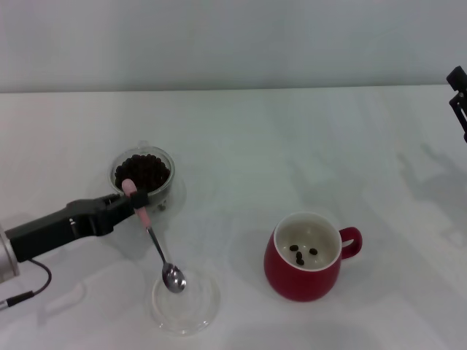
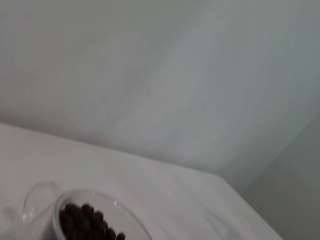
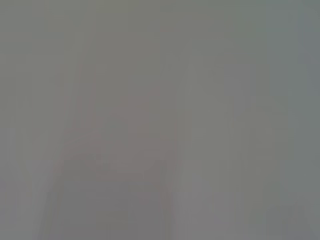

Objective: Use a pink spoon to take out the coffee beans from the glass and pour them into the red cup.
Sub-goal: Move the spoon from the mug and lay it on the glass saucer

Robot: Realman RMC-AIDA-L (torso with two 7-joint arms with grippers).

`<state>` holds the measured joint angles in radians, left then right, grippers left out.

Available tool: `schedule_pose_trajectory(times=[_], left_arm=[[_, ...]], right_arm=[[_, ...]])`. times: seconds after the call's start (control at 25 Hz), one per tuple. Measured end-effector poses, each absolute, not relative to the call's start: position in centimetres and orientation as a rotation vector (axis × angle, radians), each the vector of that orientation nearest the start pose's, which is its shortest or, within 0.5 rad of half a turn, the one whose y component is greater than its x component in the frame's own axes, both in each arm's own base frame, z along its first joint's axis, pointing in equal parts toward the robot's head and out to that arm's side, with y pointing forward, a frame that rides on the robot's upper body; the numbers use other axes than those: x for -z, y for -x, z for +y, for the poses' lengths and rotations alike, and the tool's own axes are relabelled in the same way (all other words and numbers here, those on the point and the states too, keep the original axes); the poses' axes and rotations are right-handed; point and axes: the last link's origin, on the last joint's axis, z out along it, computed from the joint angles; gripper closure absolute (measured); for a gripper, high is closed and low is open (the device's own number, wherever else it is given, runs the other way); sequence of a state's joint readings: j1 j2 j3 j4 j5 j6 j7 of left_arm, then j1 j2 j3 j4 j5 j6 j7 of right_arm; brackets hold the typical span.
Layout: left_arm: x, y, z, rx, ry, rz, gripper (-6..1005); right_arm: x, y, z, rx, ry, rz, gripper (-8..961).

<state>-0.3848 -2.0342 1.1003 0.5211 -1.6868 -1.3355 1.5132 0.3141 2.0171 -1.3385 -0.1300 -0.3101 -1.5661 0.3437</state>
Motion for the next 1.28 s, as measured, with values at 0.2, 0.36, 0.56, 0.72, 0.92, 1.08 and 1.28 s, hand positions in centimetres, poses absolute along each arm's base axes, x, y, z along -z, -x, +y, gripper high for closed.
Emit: schedule_pose_trajectory(times=[0.2, 0.36, 0.56, 0.72, 0.92, 1.08, 1.28], left_arm=[[2.6, 28.7, 31.1, 0.929, 2.426, -1.237, 873], [3.3, 28.6, 31.0, 0.894, 2.455, -1.24, 873], [4.6, 28.3, 31.0, 0.835, 2.493, -1.233, 873], [5.1, 28.4, 30.8, 0.812, 2.505, -1.219, 873], [4.9, 28.6, 30.7, 0.819, 2.492, -1.206, 851], [4.9, 28.7, 30.7, 0.816, 2.493, -1.189, 761], [4.2, 29.4, 30.6, 0.814, 2.468, -1.117, 534]], right_arm=[[-4.1, -33.2, 28.2, -0.925, 1.656, 0.265, 436], [-4.0, -33.4, 28.0, -0.919, 1.657, 0.275, 436], [-3.9, -33.6, 27.9, -0.913, 1.658, 0.285, 436], [-4.0, -33.6, 27.8, -0.912, 1.658, 0.285, 436], [-4.0, -33.7, 27.8, -0.912, 1.659, 0.286, 436], [-3.9, -33.7, 27.8, -0.908, 1.662, 0.29, 435], [-3.9, -33.8, 27.7, -0.907, 1.663, 0.292, 435]])
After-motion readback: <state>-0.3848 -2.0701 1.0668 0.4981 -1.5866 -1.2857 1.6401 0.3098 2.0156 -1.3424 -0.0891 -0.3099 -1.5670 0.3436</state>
